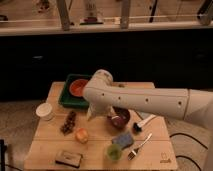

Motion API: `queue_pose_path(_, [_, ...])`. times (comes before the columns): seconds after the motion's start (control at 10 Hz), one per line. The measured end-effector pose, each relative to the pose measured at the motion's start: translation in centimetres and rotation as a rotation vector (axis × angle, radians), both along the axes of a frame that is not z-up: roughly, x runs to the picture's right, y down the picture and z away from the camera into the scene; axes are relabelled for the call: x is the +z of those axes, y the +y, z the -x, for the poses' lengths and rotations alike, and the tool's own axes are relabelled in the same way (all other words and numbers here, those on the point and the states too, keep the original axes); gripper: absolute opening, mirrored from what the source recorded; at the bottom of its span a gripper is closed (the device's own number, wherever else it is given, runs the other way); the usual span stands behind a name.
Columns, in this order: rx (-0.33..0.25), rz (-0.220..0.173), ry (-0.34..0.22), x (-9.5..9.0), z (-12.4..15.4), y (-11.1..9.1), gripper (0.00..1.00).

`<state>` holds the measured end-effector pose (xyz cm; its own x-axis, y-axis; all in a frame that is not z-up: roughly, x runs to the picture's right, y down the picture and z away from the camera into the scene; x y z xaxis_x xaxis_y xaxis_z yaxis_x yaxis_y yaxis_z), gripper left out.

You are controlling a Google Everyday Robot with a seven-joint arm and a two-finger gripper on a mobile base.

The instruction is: Place apple in paper cup

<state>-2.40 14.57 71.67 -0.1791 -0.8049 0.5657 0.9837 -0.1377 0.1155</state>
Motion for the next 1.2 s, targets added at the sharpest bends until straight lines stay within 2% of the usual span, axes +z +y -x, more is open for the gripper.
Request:
queue_pose_path(0.2, [-0.017,0.01,-0.036,0.5,1.9,0.5,0.8])
queue_pose_path(1.2, [-0.067,0.047,-0.135,2.1,4.8,1.7,0.8])
